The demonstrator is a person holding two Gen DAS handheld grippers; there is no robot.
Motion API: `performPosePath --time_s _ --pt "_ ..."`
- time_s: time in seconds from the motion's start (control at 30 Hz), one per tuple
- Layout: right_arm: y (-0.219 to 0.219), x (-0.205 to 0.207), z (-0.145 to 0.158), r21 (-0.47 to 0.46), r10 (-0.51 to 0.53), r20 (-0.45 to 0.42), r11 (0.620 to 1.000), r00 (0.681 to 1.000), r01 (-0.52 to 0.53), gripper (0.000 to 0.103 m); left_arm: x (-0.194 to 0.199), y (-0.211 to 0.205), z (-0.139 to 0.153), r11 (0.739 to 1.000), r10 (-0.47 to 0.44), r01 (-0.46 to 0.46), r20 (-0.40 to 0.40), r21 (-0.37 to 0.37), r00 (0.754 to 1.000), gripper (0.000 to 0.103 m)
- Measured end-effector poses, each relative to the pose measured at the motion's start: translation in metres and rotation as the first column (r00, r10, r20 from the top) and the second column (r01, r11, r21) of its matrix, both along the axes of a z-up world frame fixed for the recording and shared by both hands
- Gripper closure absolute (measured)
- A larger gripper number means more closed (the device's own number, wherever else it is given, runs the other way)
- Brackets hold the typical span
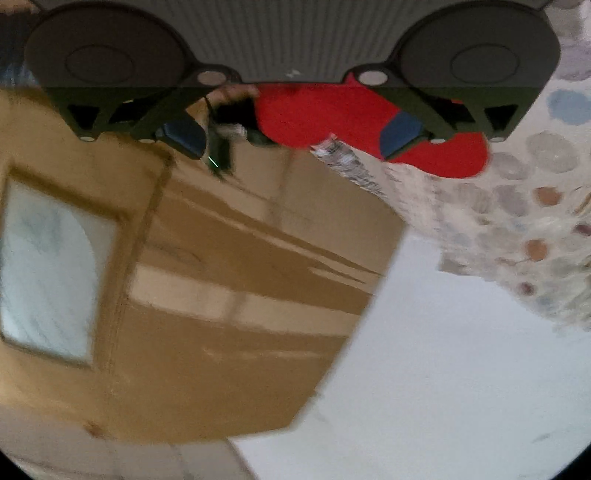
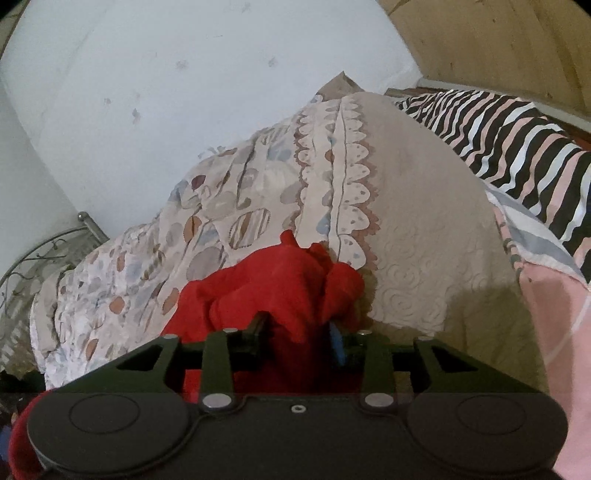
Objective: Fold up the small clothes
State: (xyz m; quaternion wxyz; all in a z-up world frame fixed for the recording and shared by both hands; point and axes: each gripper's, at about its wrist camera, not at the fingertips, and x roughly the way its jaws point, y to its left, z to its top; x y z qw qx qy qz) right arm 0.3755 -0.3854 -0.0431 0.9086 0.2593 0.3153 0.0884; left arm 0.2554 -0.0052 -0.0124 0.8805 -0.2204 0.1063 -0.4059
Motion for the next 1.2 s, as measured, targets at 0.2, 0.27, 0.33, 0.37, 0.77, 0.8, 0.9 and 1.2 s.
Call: performPosePath --time_s 0.2,0.27,0.33,0.37,0.77,0.8,0.9,1.2 --pt "0.011 -0.005 0.009 -0.103 -0.016 0.012 0.995 1.0 0.017 0.057 0.05 0.018 -0.021 0.997 0.059 -0.074 -0.338 -0.03 0.939 0.001" --pt "0.016 -0.006 0.016 -0.18 -0.02 0.013 0.983 1.0 0.022 0.043 0.064 0.019 -0.037 0.997 0.019 -0.051 -0.449 -0.059 0.893 0.001" --pt "0.02 -0.008 0.024 -0.229 -0.022 0.014 0.973 1.0 0.025 0.038 0.069 0.023 -0.048 0.996 -0.014 -0.03 -0.511 -0.078 0.86 0.001" --pt "0.021 -0.01 0.029 -0.244 -0.032 0.015 0.969 0.999 0.035 0.03 0.073 0.022 -0.051 0.997 -0.022 -0.019 -0.529 -0.073 0.848 0.001" --pt "0.055 -0.059 0.081 -0.297 0.02 0.093 0.955 0.995 0.008 0.001 0.061 0.007 -0.05 0.995 0.016 0.033 -0.495 0.09 0.869 0.0" --pt "0.058 -0.063 0.079 -0.312 0.025 0.084 0.95 0.996 0.003 0.001 0.06 0.005 -0.049 0.994 0.02 0.036 -0.484 0.107 0.875 0.0" --pt "0.065 -0.078 0.065 -0.37 0.057 0.066 0.928 0.996 -0.029 0.001 0.057 0.001 -0.048 0.988 0.027 0.047 -0.47 0.146 0.882 0.0" --pt "0.063 -0.117 0.006 -0.564 0.035 0.083 0.826 0.996 0.017 0.001 0.045 -0.02 -0.053 0.962 0.023 0.098 -0.435 0.254 0.9 0.0"
